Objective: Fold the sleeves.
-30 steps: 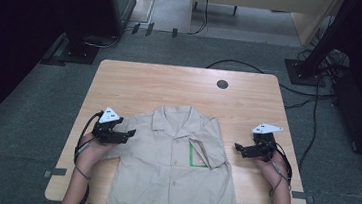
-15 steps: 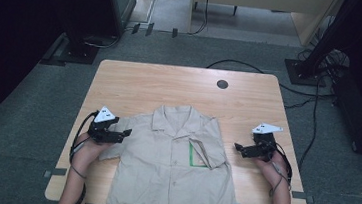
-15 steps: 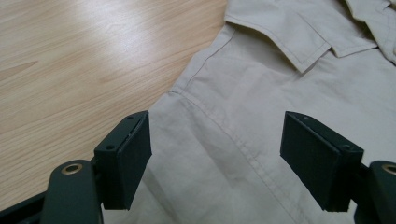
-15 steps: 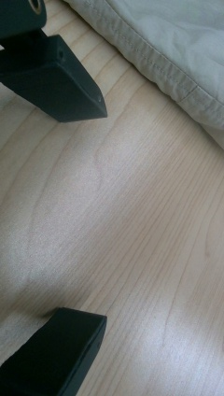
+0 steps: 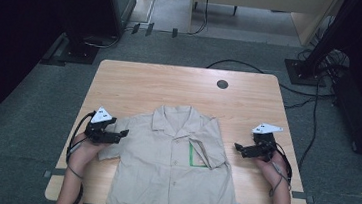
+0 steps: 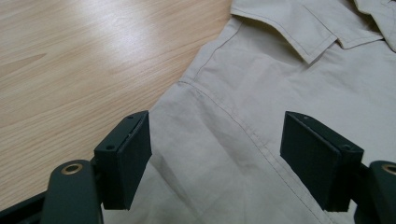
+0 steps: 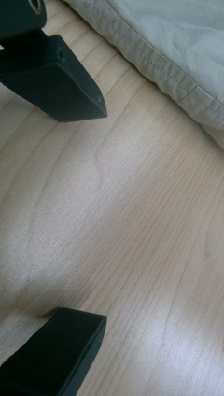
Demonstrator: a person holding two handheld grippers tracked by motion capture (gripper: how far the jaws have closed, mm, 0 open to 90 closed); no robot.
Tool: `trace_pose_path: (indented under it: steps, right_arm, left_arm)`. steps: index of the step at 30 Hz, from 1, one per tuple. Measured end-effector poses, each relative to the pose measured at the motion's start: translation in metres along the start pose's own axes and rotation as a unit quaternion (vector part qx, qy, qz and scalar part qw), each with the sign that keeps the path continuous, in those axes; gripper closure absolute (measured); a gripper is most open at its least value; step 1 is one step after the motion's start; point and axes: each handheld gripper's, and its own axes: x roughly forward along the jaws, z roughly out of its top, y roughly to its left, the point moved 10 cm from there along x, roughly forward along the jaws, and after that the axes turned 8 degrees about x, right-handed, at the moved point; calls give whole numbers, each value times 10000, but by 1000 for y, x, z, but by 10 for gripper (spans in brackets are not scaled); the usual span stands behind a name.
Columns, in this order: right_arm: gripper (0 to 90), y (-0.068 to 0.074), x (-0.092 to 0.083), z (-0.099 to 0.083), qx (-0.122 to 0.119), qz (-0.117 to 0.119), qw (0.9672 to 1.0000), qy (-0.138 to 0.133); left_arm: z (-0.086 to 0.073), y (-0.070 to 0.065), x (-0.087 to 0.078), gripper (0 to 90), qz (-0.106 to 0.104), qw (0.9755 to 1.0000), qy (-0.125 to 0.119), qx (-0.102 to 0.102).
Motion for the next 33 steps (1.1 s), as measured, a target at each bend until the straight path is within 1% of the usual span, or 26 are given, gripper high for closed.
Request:
trace_pose_path:
  steps: [2, 13, 16, 19, 27, 33]
  right_arm:
    - [26, 0, 0, 0, 1, -1, 10000, 0]
    - [26, 0, 0, 0, 0, -1, 10000, 0]
    - [25, 0, 0, 0, 1, -2, 10000, 0]
    - [26, 0, 0, 0, 3, -4, 10000, -1]
    - [26, 0, 0, 0, 3, -8, 10000, -2]
    - [26, 0, 0, 0, 8, -11, 10000, -4]
  left_arm:
    - [-1, 0, 0, 248, -10, 10000, -3, 0]
    - [-6, 10, -8, 248, 81, 9999, -42, -58]
    - [-8, 13, -10, 248, 118, 9999, -16, -33]
    - [-10, 15, -12, 248, 129, 9999, -21, -63]
    - [-17, 16, -12, 248, 113, 9999, 84, -95]
    - [-22, 20, -13, 248, 138, 9997, 110, -167]
